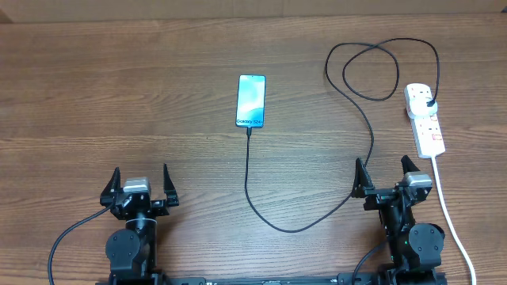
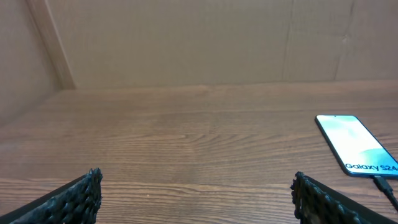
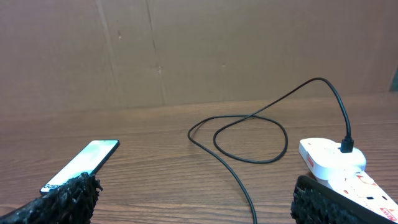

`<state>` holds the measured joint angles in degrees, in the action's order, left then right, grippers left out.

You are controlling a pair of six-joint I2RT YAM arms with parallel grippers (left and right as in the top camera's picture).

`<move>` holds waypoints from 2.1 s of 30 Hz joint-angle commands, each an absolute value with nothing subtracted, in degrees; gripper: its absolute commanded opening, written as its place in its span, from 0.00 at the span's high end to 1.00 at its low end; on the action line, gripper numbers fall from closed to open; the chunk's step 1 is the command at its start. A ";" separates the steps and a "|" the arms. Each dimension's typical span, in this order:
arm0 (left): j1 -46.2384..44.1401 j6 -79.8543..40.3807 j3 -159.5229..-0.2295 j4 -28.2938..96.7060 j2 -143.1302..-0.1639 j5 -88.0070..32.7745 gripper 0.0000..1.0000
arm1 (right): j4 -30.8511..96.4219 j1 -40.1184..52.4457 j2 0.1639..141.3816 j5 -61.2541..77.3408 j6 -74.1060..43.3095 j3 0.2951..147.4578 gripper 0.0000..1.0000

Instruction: Plug charger to phone and switch on socket

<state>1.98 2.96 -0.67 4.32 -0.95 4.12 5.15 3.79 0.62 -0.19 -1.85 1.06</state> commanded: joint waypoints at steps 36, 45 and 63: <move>1.91 -5.58 -0.27 4.08 -0.21 4.40 0.00 | 4.82 3.70 0.16 0.14 -1.67 0.45 0.00; 1.91 -5.58 -0.27 4.08 -0.21 4.40 0.00 | 4.82 3.73 0.16 0.14 -1.65 0.45 0.00; 1.91 -5.58 -0.27 4.08 -0.21 4.40 0.00 | 4.82 3.73 0.16 0.12 -1.65 0.45 0.00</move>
